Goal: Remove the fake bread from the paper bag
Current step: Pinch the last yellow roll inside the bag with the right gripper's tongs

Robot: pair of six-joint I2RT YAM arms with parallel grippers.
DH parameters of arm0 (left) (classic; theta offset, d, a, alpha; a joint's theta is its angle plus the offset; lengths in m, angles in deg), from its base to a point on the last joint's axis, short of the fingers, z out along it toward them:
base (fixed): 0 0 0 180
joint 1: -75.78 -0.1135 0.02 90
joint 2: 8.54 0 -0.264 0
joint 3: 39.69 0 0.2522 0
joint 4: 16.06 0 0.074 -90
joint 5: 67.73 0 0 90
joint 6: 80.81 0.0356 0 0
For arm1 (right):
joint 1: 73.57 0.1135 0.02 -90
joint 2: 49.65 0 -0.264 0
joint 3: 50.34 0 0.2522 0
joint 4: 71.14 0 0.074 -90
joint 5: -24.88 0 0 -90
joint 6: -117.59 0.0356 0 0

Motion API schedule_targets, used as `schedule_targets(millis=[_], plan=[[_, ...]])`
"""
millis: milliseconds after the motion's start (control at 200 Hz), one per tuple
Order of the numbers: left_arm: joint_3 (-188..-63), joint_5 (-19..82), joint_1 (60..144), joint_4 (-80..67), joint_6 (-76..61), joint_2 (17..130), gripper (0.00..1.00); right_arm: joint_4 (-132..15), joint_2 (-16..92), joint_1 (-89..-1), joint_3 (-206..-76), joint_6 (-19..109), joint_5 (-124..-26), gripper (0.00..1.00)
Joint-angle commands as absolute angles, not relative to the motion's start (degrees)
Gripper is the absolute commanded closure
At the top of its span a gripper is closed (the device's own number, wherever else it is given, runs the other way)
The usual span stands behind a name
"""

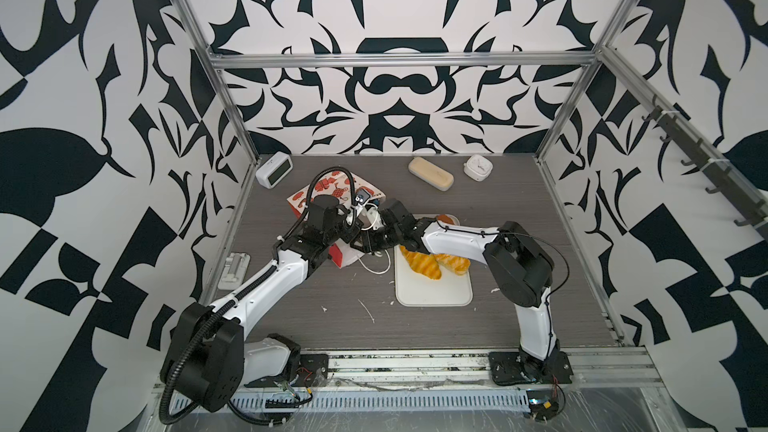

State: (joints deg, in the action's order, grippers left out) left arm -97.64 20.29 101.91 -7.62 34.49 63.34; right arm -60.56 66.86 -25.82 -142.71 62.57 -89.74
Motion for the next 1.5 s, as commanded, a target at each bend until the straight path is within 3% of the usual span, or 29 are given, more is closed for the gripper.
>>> schedule_targets(millis=[0, 360, 660, 895, 1495], plan=[[-97.25, 22.48, 102.15, -8.68, 34.41, 63.71, 1.00, -63.35, 66.20, -25.63, -146.39, 62.56, -92.83, 0.53], [-97.55, 23.44, 102.15, -8.63, 34.18, 64.06, 1.00, -57.69, 70.40, -24.92, -152.96, 59.99, -96.53, 0.56], [-97.14, 22.94, 102.21, -8.45, 34.25, 63.36, 1.00, -60.12, 69.25, -25.03, -150.51, 60.37, -96.24, 0.77], [-96.57, 22.41, 102.08, -8.59, 34.63, 62.82, 1.00, -62.66, 63.51, -25.76, -142.73, 61.43, -94.29, 0.88], [-97.71, 21.04, 101.45, -7.04, 35.80, 62.39, 1.00, -58.29, 49.34, -25.97, -129.23, 59.27, -88.60, 0.92]])
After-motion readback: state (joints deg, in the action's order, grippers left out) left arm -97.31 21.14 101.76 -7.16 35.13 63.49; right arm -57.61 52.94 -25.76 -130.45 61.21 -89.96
